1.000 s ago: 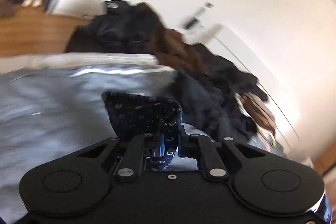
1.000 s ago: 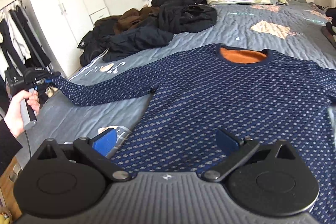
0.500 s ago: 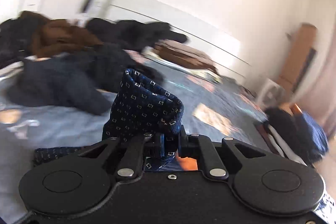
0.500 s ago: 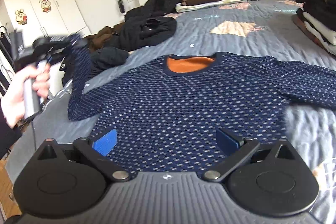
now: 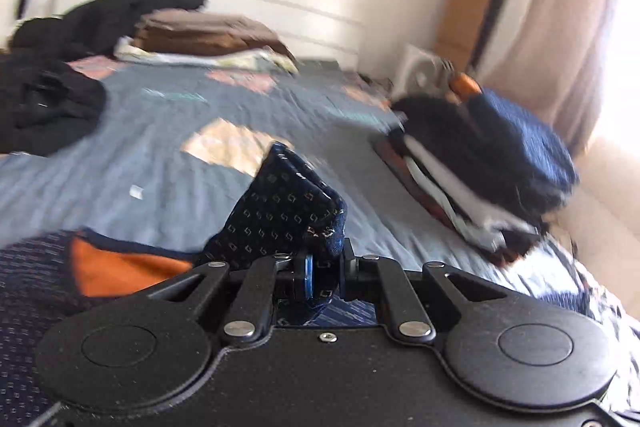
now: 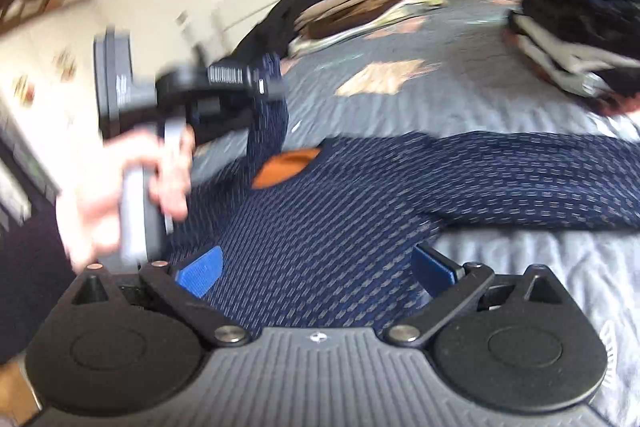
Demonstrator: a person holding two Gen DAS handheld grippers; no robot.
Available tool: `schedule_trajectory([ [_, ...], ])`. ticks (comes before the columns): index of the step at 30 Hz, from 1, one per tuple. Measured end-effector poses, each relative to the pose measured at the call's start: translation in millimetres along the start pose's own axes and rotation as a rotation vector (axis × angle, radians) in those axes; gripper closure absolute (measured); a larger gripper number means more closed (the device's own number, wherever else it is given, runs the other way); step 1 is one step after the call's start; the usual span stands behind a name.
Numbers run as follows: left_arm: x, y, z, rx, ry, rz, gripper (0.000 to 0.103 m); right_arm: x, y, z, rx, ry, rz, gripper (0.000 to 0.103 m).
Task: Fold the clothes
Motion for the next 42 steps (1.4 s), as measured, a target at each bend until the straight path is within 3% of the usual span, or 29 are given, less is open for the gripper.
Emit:
schedule_trajectory([
  [8,-58.3,64.1,48.3,-0.141,0.009,-0.22,0.09,11.8,-10.8,34.7,-0.049,0.047,0.05,0.002],
  [10,-48.9,73.6,46.3,-0.174,0.007,-0.255,0.082,14.1,-12.7,39.4,-0.055,0.042,0.056,0.002],
  [12,-30.4,77.5,42.1,-0.202,0.014,-0.264,0.054,15.9,-14.6,43.6,-0.06,0.041,0.061,0.002],
  [14,-1.9,74.5,35.9,-0.223,0.03,-0.242,0.04,16.5,-15.7,47.0,-0.072,0.047,0.066,0.002],
  [16,32.4,67.2,24.5,-0.265,0.038,-0.209,0.039,16.0,-15.3,47.9,-0.08,0.05,0.067,0.002],
  [18,63.6,59.1,5.9,-0.324,-0.003,-0.188,0.039,14.8,-14.3,46.3,-0.075,0.053,0.066,0.002],
  [21,108.6,48.0,-41.5,-0.412,-0.144,-0.164,0.039,13.5,-12.9,42.1,-0.065,0.052,0.063,0.002],
  [23,137.4,46.0,-76.5,-0.508,-0.278,-0.15,0.039,11.9,-12.2,38.7,-0.057,0.051,0.066,0.002],
  [26,175.0,54.9,-124.8,-0.642,-0.441,-0.18,0.039,8.3,-10.8,33.7,-0.046,0.05,0.059,0.002],
  [30,200.4,83.4,-168.6,-0.712,-0.479,-0.239,0.039,2.4,-7.6,22.3,-0.031,0.047,0.052,0.002],
  [32,199.2,97.5,-173.4,-0.795,-0.474,-0.221,0.04,-1.2,-5.1,14.7,-0.021,0.037,0.044,0.002],
  [36,185.1,112.5,-179.6,-0.749,-0.419,-0.208,0.041,-6.9,-0.3,-1.4,0.018,0.024,0.029,0.002],
  [40,170.1,121.0,-183.6,-0.784,-0.452,-0.156,0.044,-12.2,3.5,-10.2,0.045,0.018,0.011,0.002],
  [42,159.1,125.3,-191.8,-0.799,-0.474,-0.166,0.052,-14.6,5.5,-11.5,0.052,0.023,0.002,0.002],
])
Point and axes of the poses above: each gripper's, at about its wrist camera, not at the fingertips, and x roughly against the way its jaws point, z to its right, y to its underside, the point moved 1 cm from there along -x, roughly the way its jaws point, and after that the axes turned 15 degrees about z, right-handed, at the moved point
